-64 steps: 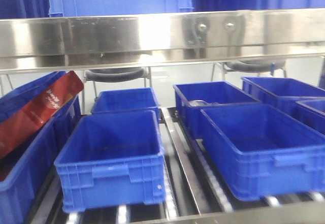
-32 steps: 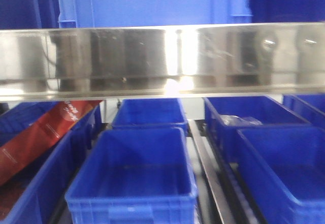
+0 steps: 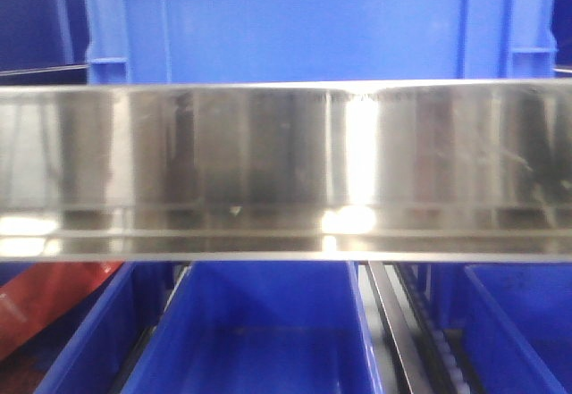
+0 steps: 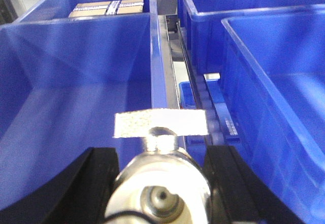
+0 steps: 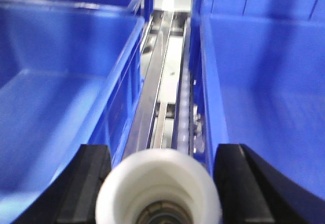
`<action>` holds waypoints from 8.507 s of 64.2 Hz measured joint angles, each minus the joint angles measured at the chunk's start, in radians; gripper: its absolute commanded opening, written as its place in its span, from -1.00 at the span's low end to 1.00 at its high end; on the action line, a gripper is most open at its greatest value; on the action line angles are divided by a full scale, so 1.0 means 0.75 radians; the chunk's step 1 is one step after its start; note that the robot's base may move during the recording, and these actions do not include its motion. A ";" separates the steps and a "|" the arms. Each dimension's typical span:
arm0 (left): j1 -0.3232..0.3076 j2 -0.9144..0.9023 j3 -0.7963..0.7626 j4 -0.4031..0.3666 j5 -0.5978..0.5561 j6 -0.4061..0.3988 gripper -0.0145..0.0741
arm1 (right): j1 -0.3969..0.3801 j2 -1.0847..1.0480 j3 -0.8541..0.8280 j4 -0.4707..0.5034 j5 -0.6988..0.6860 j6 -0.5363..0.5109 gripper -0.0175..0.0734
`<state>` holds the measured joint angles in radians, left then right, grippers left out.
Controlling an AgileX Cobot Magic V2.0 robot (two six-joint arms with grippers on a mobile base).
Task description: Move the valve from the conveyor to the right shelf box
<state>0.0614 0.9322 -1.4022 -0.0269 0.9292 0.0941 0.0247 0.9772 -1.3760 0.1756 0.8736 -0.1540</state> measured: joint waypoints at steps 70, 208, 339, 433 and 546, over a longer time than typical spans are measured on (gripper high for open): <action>0.000 0.000 0.000 0.000 0.000 0.000 -0.92 | 0.000 0.000 0.000 0.000 -0.006 0.000 -0.95; -0.731 1.087 -0.571 0.013 -0.059 0.086 -0.80 | 0.486 0.897 -0.451 0.142 -0.105 -0.002 -0.94; -0.725 -0.712 0.959 0.349 -0.499 -0.352 -0.92 | 0.488 -0.815 1.052 0.040 -0.484 -0.002 -0.97; -0.645 -1.188 1.460 0.267 -0.731 -0.330 -0.92 | 0.488 -1.171 1.400 -0.016 -0.628 -0.002 -0.97; -0.063 -1.236 1.871 0.054 -1.246 -0.162 -0.92 | 0.488 -1.171 1.400 -0.024 -0.637 -0.002 -0.97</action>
<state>0.0137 0.0053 0.0011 0.0138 -0.0053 -0.0271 0.3907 0.0991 -0.3258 0.1574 0.3961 -0.1557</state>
